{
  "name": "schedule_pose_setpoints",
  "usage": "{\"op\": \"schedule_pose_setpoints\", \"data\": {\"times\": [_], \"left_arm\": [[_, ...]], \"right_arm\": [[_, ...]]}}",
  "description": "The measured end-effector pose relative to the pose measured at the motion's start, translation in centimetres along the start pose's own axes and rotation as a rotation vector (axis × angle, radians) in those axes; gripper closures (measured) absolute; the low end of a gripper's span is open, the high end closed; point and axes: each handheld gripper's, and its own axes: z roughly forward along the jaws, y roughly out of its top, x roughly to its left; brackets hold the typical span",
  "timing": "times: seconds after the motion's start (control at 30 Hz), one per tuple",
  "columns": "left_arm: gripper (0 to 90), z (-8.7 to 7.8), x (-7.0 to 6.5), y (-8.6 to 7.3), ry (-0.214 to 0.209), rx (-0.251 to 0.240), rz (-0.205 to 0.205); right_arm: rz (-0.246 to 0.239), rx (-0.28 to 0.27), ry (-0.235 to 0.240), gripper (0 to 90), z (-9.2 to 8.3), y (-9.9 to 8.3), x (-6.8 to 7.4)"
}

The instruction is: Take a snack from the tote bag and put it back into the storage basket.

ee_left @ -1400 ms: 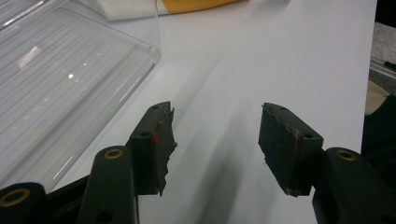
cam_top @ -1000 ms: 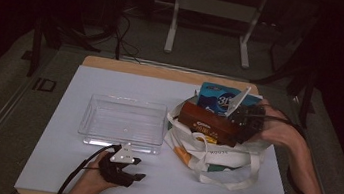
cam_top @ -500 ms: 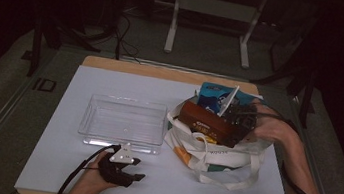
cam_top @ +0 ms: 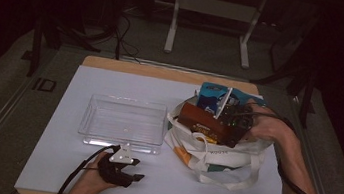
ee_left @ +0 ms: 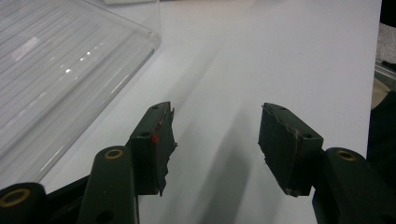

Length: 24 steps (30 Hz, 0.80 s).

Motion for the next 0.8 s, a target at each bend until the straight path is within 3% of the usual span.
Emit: {"op": "schedule_pose_setpoints", "data": {"times": [0.3,0.4,0.6,0.8], "left_arm": [[45.0,0.1,0.0,-0.1,-0.004,0.003,-0.003],[45.1,0.1,0.1,-0.2,0.001,0.003,-0.005],[45.1,0.0,0.2,-0.4,0.006,-0.001,-0.008],[45.2,0.0,0.3,-0.7,0.011,0.0,-0.013]], "right_arm": [[-0.015,0.017,0.004,41.4,0.1,0.2,-0.2],[-0.054,0.015,-0.026,42.6,-0.2,0.3,0.2],[-0.071,-0.005,-0.04,43.4,-0.6,0.2,0.3],[-0.074,-0.059,-0.043,43.6,-1.5,-0.1,0.3]]}}
